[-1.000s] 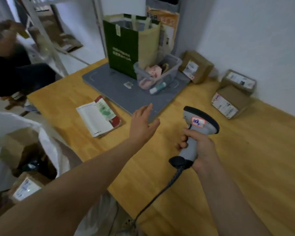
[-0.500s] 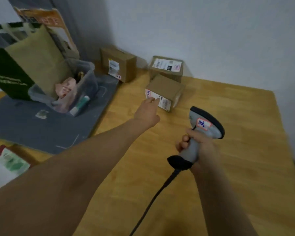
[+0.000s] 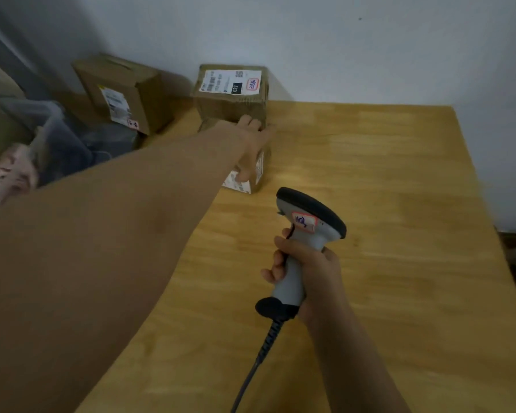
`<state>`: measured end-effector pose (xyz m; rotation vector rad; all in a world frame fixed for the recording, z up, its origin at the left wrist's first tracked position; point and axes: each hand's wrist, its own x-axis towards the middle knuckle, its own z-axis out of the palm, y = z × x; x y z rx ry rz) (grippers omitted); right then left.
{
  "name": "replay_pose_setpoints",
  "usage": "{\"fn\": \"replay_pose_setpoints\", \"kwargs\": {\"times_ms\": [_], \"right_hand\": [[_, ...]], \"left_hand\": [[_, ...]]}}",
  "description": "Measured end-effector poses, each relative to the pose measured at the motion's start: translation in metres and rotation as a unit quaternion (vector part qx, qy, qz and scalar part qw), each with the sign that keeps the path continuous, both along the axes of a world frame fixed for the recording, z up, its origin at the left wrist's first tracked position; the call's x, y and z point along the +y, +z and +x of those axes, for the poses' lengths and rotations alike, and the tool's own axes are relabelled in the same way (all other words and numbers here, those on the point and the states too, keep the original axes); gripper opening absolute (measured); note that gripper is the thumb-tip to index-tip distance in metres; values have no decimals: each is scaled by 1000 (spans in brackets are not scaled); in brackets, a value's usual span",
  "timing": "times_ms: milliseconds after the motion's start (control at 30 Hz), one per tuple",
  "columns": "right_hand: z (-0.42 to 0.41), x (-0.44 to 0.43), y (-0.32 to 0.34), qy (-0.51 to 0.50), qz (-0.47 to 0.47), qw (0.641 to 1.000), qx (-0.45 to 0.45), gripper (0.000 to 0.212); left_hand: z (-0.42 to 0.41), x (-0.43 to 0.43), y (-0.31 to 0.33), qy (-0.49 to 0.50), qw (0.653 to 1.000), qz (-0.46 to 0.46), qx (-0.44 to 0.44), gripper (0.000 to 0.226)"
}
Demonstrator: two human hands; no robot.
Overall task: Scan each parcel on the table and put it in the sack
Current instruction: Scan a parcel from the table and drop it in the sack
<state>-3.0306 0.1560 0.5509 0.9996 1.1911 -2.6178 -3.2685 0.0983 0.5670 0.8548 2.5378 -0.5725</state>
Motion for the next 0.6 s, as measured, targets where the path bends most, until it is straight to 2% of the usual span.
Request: {"fn": "replay_pose_setpoints", "kwargs": {"times_ms": [133, 200, 300, 367, 433, 533, 600], "right_hand": [[15, 0, 7, 3, 4, 1000, -14, 9], [28, -2, 12, 11, 19, 1000, -21, 9], [52, -8, 21, 36, 44, 998, -31, 12], [68, -15, 28, 59, 63, 996, -33, 14], [84, -24, 36, 91, 89, 991, -32, 13], [103, -41, 49, 152, 145, 977, -30, 8], [115, -54, 57, 183, 179, 966, -24, 8]], "left_hand": [[43, -21, 0, 69, 992, 87, -59, 124], [69, -42, 0, 129, 979, 130, -93, 125], [99, -88, 5, 248, 944, 186, -116, 108], [117, -124, 12, 356, 880, 279, -145, 88], [139, -160, 19, 445, 787, 385, -184, 71], [174, -204, 28, 498, 679, 495, -213, 72], [199, -223, 34, 524, 615, 548, -218, 63]]}}
